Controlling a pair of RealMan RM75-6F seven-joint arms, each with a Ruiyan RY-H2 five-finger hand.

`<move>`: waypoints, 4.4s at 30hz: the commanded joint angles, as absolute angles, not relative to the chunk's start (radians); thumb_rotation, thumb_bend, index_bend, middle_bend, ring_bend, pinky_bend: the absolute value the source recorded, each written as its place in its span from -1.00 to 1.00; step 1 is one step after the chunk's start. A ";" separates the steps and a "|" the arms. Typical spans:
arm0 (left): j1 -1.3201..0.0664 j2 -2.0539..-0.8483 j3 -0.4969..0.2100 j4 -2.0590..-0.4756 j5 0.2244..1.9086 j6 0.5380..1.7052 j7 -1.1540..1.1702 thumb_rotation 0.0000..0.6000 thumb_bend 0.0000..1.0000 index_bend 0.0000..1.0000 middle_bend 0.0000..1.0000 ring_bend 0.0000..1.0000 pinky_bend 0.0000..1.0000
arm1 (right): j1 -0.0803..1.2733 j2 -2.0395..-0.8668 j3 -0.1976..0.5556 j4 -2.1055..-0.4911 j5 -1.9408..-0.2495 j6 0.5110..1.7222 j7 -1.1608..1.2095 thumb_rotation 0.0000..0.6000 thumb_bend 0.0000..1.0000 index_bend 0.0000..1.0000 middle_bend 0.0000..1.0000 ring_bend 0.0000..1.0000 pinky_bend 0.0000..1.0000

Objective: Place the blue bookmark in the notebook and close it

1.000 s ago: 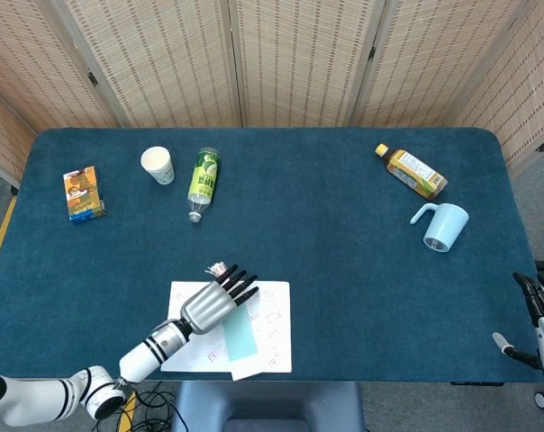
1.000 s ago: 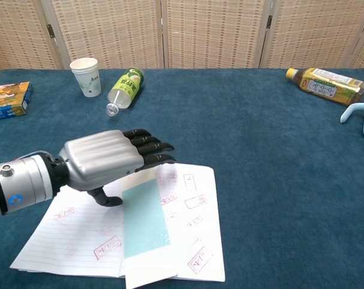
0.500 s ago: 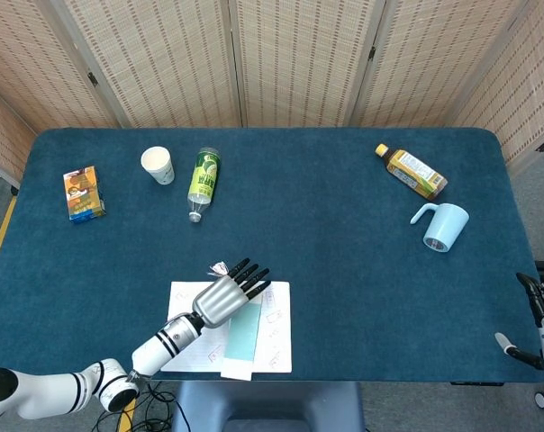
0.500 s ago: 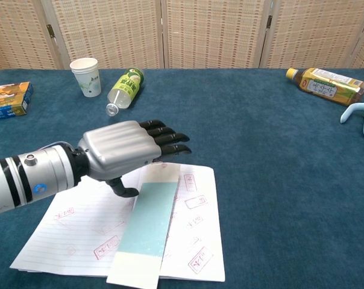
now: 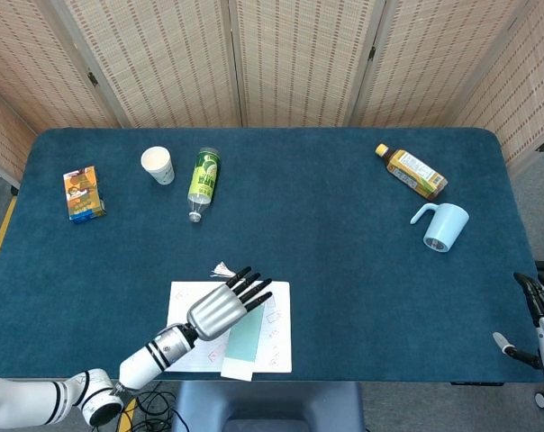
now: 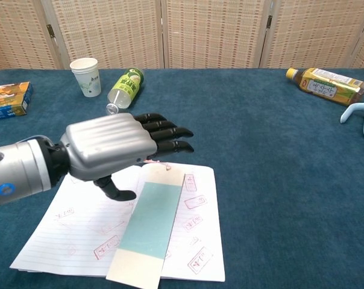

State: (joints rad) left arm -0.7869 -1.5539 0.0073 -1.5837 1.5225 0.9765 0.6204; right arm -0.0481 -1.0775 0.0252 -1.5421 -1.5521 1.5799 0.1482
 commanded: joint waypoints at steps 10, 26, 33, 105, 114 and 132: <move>-0.773 -1.508 0.071 -1.712 1.505 0.895 0.645 1.00 -0.50 -0.72 -1.00 -1.00 -0.83 | -0.049 -1.079 0.023 -1.538 -1.555 1.581 0.153 1.00 -0.77 -0.93 -0.74 -0.92 -0.76; -0.810 -1.376 0.088 -1.872 1.302 0.767 0.702 1.00 -0.36 -0.61 -1.00 -1.00 -0.83 | -0.047 -1.081 0.023 -1.538 -1.561 1.582 0.153 1.00 -0.77 -0.93 -0.74 -0.92 -0.76; -0.838 -1.384 0.098 -1.887 1.221 0.731 0.726 1.00 -0.36 -0.63 -1.00 -1.00 -0.83 | -0.050 -1.084 0.021 -1.533 -1.561 1.586 0.159 1.00 -0.77 -0.93 -0.74 -0.92 -0.76; -0.857 -1.487 0.137 -1.911 1.266 0.916 0.748 1.00 -0.36 -0.82 -1.00 -1.00 -0.83 | -0.070 -1.098 0.018 -1.486 -1.568 1.613 0.211 1.00 -0.77 -0.93 -0.74 -0.92 -0.76; -0.864 -1.579 0.122 -1.861 1.251 0.889 0.800 1.00 -0.36 -0.83 -1.00 -1.00 -0.83 | -0.073 -1.095 0.017 -1.492 -1.566 1.616 0.205 1.00 -0.77 -0.93 -0.74 -0.92 -0.76; -0.862 -1.641 0.117 -1.813 1.191 0.890 0.871 1.00 -0.36 -0.83 -1.00 -1.00 -0.83 | -0.077 -1.094 0.017 -1.493 -1.562 1.614 0.205 1.00 -0.77 -0.93 -0.74 -0.92 -0.76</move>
State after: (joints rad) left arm -0.8623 -1.6415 0.1165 -1.8128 1.1902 0.8900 0.8703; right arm -0.0774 -1.0937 0.0169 -1.4924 -1.5615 1.6143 0.2056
